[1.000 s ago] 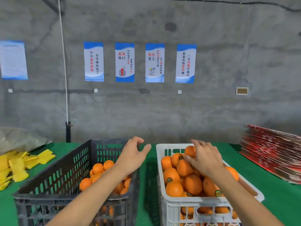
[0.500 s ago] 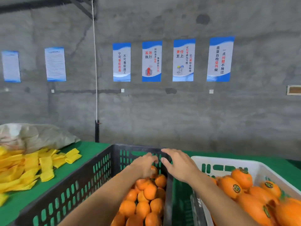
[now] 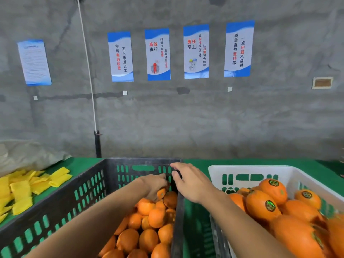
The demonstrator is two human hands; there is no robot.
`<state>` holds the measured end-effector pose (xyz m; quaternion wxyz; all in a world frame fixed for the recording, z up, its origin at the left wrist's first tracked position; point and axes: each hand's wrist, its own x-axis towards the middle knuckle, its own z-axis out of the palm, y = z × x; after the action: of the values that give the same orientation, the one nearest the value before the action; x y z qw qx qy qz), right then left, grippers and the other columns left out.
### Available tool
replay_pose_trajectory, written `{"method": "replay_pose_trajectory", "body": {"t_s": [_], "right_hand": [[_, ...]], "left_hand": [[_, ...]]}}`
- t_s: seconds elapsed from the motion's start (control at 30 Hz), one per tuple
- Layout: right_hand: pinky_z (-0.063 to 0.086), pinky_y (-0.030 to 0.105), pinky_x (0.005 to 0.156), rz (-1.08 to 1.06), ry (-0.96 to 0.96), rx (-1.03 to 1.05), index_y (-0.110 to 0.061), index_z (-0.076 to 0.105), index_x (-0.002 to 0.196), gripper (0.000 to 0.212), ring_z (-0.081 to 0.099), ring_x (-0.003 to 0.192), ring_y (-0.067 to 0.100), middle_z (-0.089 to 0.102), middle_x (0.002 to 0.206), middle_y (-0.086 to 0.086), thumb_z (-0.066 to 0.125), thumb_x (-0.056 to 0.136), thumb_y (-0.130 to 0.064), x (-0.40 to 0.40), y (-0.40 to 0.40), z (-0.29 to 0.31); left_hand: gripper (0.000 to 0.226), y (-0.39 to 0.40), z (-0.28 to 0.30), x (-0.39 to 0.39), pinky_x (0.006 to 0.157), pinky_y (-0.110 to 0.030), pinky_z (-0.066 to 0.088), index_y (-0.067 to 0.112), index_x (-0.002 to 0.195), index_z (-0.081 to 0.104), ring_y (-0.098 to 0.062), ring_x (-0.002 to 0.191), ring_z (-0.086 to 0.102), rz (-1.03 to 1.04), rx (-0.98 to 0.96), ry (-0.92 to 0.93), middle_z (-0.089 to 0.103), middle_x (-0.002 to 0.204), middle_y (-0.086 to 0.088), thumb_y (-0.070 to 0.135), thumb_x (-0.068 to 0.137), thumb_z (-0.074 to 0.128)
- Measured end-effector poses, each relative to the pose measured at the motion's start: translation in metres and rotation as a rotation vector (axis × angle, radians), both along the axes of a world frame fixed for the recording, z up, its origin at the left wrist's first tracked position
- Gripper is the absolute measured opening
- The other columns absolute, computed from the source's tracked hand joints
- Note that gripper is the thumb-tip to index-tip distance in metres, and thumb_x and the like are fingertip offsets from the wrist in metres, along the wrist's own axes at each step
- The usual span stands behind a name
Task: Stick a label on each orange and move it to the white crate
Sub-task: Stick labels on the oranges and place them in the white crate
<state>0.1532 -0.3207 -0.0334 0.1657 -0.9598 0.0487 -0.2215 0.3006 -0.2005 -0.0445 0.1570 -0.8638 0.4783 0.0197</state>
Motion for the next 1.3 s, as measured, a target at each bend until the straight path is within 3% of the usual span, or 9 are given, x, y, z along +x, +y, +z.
{"method": "replay_pose_trajectory", "body": {"t_s": [0.17,0.3,0.43,0.57,0.67,0.8,1.0,1.17,1.3], "right_hand": [[0.039,0.038,0.111,0.013,-0.052,-0.03,-0.025,0.044,0.15,0.048,0.046,0.137,0.025,0.052,0.149,0.003,0.05,0.103,-0.029,-0.033,0.024,0.019],[0.042,0.042,0.108,0.057,-0.171,0.052,-0.025,0.037,0.153,0.061,0.048,0.136,0.025,0.051,0.149,0.002,0.061,0.097,-0.03,-0.086,0.058,0.038],[0.048,0.04,0.1,0.045,-0.367,0.091,-0.033,0.039,0.148,0.078,0.053,0.127,0.015,0.056,0.14,-0.009,0.077,0.082,-0.053,-0.163,0.094,0.049],[0.049,0.031,0.099,0.131,-0.633,0.137,-0.021,0.054,0.142,0.067,0.059,0.118,0.01,0.062,0.129,-0.007,0.081,0.082,-0.033,-0.235,0.119,0.025],[0.046,0.024,0.101,0.202,-0.686,0.114,-0.014,0.055,0.142,0.062,0.057,0.12,0.01,0.06,0.132,-0.004,0.075,0.087,-0.034,-0.281,0.127,-0.02],[0.049,0.027,0.101,0.243,-0.565,0.103,-0.017,0.051,0.145,0.063,0.056,0.126,0.01,0.056,0.137,-0.004,0.073,0.09,-0.038,-0.326,0.131,-0.097],[0.051,0.03,0.1,0.147,-0.187,0.187,-0.028,0.049,0.149,0.07,0.056,0.122,0.005,0.059,0.137,-0.011,0.062,0.09,-0.063,-0.347,0.141,-0.178],[0.042,0.027,0.109,0.102,0.106,0.21,-0.039,0.047,0.147,0.075,0.045,0.126,-0.006,0.05,0.141,-0.023,0.057,0.084,-0.079,-0.351,0.134,-0.218],[0.038,0.024,0.111,0.027,0.177,0.196,-0.027,0.055,0.143,0.079,0.043,0.127,-0.001,0.048,0.138,-0.018,0.054,0.084,-0.079,-0.349,0.129,-0.227]], "left_hand": [[0.055,0.047,0.06,-0.042,0.099,-0.041,0.049,0.018,0.132,0.06,-0.032,0.116,0.06,-0.015,-0.457,0.104,0.06,0.125,-0.013,0.021,0.081,0.08],[0.049,0.086,0.097,-0.112,0.08,-0.011,0.046,0.023,0.128,0.065,-0.013,0.092,0.064,-0.034,-0.917,0.216,0.07,0.106,0.004,0.025,0.083,0.083],[0.043,0.119,0.1,-0.204,0.067,-0.011,0.044,0.023,0.124,0.068,0.01,0.063,0.056,-0.014,-1.24,0.359,0.067,0.092,0.014,0.031,0.085,0.084],[0.047,0.146,0.067,-0.296,0.061,-0.02,0.042,0.026,0.121,0.069,0.004,0.056,0.049,-0.077,-1.435,0.452,0.072,0.099,0.008,0.042,0.08,0.086],[0.061,0.164,0.023,-0.351,0.063,-0.021,0.048,0.033,0.126,0.065,-0.002,0.061,0.05,-0.088,-1.436,0.511,0.069,0.098,0.011,0.057,0.072,0.08],[0.066,0.179,-0.052,-0.39,0.065,-0.011,0.042,0.038,0.129,0.061,0.002,0.063,0.054,0.022,-1.327,0.612,0.055,0.081,0.019,0.064,0.07,0.077],[0.047,0.194,-0.147,-0.397,0.061,-0.012,0.046,0.04,0.122,0.06,-0.002,0.065,0.064,0.2,-1.213,0.762,0.065,0.085,0.011,0.046,0.082,0.084],[0.04,0.208,-0.195,-0.408,0.074,-0.037,0.064,0.042,0.116,0.061,-0.019,0.072,0.075,0.369,-1.293,0.967,0.075,0.098,0.006,0.053,0.082,0.079],[0.038,0.211,-0.207,-0.416,0.078,-0.034,0.063,0.05,0.115,0.059,-0.02,0.078,0.076,0.335,-1.308,0.991,0.075,0.1,0.003,0.061,0.082,0.075]]}}
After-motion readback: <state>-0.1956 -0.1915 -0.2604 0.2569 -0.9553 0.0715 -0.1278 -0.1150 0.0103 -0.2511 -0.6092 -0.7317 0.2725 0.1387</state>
